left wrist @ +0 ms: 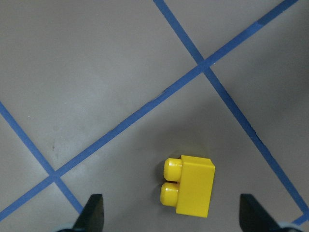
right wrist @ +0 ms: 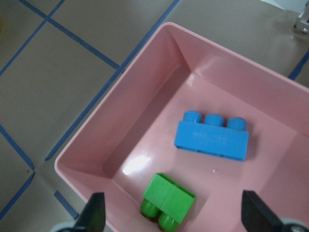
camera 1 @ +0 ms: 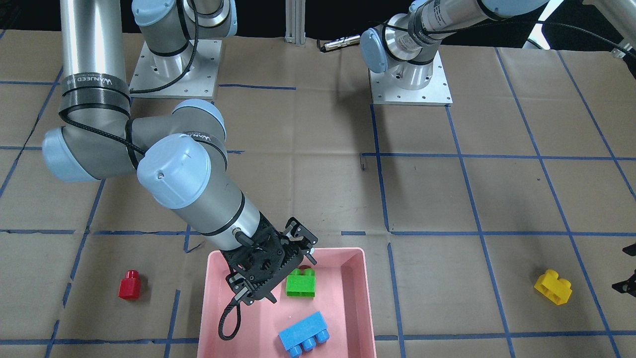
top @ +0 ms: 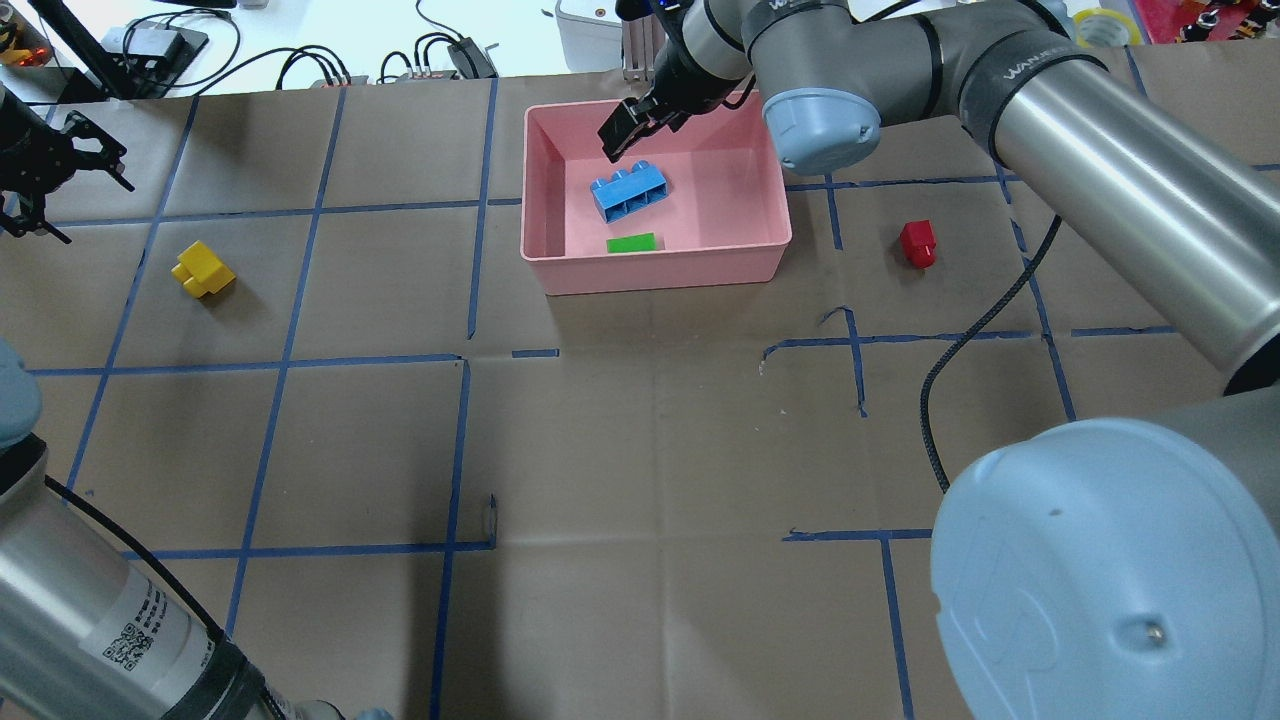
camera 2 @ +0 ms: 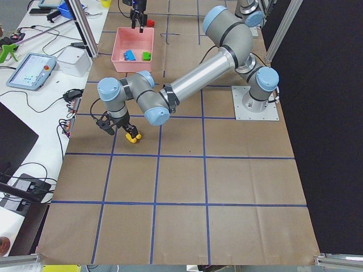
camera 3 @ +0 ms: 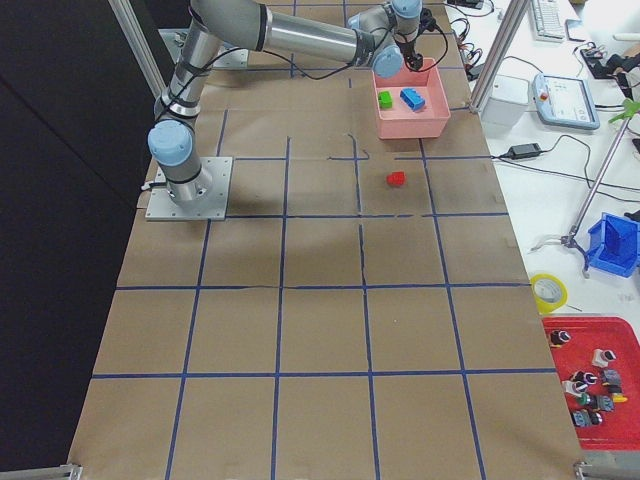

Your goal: Put all blocks into box

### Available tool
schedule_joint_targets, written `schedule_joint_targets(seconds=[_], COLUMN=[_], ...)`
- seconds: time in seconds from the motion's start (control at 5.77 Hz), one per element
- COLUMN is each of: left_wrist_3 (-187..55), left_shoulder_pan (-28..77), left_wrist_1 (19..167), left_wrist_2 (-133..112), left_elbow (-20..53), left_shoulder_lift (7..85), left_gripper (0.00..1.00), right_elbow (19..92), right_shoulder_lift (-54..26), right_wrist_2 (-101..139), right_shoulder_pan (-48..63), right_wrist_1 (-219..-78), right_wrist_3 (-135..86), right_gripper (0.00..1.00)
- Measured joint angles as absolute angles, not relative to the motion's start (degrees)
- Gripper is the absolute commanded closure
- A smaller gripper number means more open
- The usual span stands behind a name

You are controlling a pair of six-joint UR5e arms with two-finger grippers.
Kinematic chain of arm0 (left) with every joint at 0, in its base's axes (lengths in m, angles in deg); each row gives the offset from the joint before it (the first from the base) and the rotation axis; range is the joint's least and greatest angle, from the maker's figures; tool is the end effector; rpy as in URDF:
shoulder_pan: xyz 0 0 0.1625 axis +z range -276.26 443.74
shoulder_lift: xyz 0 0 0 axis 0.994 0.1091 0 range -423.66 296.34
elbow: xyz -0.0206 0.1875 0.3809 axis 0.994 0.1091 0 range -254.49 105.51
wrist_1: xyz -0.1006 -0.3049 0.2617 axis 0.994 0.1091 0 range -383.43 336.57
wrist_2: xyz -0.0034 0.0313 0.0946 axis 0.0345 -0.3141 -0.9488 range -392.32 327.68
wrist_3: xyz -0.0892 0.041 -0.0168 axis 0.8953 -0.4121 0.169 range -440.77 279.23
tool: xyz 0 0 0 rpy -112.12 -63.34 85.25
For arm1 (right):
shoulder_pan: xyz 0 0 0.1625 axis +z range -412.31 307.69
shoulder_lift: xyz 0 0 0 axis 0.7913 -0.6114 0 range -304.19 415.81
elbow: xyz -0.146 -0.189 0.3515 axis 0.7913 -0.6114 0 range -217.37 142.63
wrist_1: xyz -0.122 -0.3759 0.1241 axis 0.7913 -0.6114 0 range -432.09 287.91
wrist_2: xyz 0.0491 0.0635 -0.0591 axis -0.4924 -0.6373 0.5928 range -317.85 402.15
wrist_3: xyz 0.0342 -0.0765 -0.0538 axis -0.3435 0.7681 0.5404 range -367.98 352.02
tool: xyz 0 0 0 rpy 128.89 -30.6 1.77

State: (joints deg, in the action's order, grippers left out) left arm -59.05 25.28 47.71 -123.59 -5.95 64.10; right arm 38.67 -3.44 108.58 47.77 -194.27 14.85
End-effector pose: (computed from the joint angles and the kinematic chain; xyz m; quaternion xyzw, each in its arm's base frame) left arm 0.2759 -0.6998 0.2935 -0.4484 0.8935 -0.0213 0.0129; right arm 0.2953 -0.6718 0.3529 -0.3010 0.9226 -0.1528 0.1866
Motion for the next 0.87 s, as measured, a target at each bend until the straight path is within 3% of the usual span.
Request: schedule_joint_targets(seconds=[0.52,0.87], left_wrist_3=[-59.2,-59.4], left_shoulder_pan=[21.9,21.9], left_wrist_1=[33.3,30.7], left_wrist_2=[-123.6,-123.5], left_elbow=[3.1,5.7], left_shoulder_lift=[65.4,66.6], left_gripper=[0.01,0.01], right_elbow=[39.7,42.4], right_shoulder_lift=[-11.0,-12.3], right_wrist_2=[124.9,131.2], right_shoulder_pan=[38.3,32.8], right_wrist_1=[-176.2,-173.8], right_wrist_3=[13.4,6.0], right_gripper=[0.01,0.03])
